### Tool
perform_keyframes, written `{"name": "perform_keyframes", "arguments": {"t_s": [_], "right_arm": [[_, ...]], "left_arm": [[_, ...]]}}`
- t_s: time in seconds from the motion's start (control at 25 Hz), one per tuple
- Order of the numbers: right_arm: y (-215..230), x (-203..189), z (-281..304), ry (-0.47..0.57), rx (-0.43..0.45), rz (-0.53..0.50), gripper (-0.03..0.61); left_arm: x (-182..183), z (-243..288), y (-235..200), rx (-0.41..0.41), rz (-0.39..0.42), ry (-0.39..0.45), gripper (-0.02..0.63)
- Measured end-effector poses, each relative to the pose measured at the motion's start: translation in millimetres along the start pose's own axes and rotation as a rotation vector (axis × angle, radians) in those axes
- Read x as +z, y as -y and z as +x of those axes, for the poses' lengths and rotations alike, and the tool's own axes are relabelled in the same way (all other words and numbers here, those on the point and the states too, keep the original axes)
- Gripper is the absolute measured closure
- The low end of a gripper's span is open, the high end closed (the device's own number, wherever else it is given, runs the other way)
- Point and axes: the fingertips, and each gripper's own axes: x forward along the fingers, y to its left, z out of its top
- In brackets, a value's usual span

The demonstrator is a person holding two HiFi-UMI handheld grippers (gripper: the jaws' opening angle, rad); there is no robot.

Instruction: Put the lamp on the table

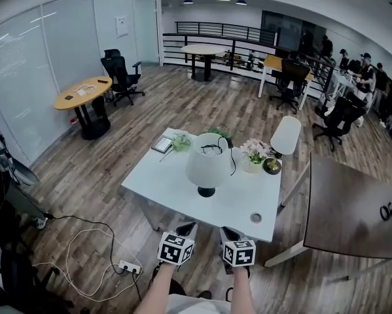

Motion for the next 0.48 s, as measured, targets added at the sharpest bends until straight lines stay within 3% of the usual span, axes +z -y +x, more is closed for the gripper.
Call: {"name": "perform_keyframes", "arguments": {"t_s": [0.08,0.48], "right_arm": [[1.2,0.2,-2.1,0.009,0.0,0.01,0.551],[-0.8,-12.3,-8.7,0.014,0.0,0.051,0.552]], "left_arm": [[1.4,1.0,2.4,-0.003,0.003,0.002,0.614],[-14.1,6.0,17.6,-0.022,0.009,-0.024,0.614]]}}
